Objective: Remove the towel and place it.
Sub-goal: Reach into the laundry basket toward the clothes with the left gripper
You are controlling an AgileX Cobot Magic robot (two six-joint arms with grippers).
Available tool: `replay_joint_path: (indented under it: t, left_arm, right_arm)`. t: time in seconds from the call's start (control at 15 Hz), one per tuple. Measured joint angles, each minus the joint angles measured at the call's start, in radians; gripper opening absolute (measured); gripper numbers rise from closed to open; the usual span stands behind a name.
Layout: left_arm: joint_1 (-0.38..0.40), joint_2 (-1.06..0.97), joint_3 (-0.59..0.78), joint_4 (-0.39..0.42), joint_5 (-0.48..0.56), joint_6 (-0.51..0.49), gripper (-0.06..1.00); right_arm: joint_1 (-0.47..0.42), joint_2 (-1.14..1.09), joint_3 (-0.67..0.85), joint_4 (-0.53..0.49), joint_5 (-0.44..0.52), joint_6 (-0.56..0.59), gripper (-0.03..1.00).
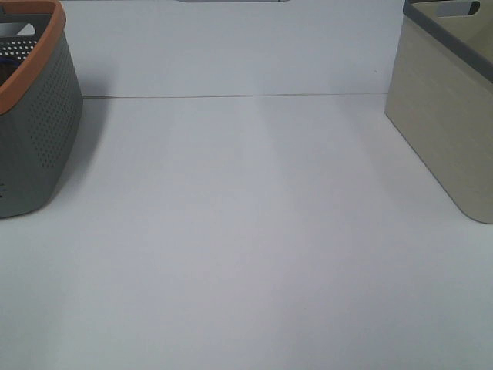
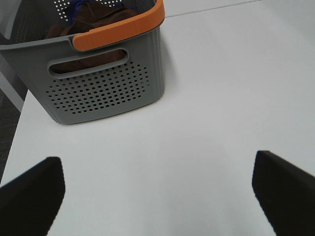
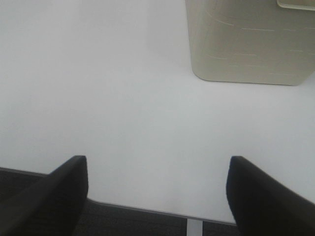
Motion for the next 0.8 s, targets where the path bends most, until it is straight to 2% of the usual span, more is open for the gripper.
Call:
replay_joint_path:
  t: [0.8]
  left_arm:
    - [0.000, 0.000, 0.000, -0.041, 0.000, 0.000, 0.99]
  right_arm:
    - [0.000, 0.000, 0.000, 0.000, 0.000, 0.000, 0.68]
